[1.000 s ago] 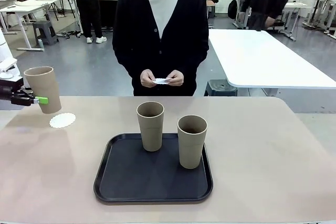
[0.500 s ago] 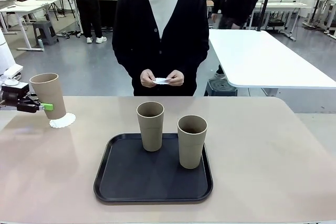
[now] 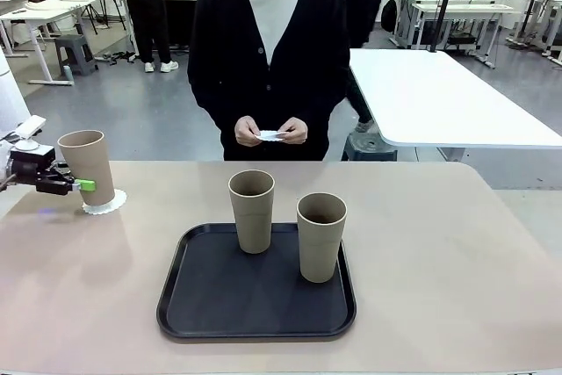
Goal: Place coasters on the table and set cups on them.
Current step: Pick up one Reusable plastic cup and place it on a coaster set by the human.
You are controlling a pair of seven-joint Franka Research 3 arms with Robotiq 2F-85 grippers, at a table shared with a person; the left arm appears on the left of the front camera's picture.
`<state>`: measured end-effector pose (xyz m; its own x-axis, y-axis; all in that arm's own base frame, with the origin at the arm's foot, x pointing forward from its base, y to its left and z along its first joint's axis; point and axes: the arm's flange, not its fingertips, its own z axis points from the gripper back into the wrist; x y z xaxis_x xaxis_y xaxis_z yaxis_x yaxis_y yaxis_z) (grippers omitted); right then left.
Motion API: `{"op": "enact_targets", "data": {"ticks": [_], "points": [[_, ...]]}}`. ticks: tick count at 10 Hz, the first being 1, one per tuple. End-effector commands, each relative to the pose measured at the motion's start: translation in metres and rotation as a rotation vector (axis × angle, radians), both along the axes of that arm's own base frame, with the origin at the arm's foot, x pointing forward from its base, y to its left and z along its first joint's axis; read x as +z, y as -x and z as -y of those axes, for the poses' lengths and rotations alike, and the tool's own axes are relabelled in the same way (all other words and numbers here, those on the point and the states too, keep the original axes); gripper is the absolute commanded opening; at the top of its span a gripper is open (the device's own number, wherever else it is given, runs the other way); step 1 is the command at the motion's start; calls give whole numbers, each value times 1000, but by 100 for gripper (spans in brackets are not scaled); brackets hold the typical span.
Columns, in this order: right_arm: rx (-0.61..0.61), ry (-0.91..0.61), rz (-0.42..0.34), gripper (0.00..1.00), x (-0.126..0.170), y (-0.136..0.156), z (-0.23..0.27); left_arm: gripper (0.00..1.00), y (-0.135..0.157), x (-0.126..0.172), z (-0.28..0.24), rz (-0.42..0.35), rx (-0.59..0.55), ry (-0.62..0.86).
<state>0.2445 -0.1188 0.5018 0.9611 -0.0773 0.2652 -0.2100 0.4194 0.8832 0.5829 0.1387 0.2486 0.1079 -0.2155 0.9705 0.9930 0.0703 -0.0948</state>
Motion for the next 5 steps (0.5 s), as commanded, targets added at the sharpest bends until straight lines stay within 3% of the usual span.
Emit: {"op": "enact_targets", "data": {"ticks": [1,5], "points": [[1,-11,5,100,0,-1,0,84,-9,-1,-2,49,18,6],[1,-11,5,100,0,-1,0,84,-8,-9,-2,51,-2,34]]}}
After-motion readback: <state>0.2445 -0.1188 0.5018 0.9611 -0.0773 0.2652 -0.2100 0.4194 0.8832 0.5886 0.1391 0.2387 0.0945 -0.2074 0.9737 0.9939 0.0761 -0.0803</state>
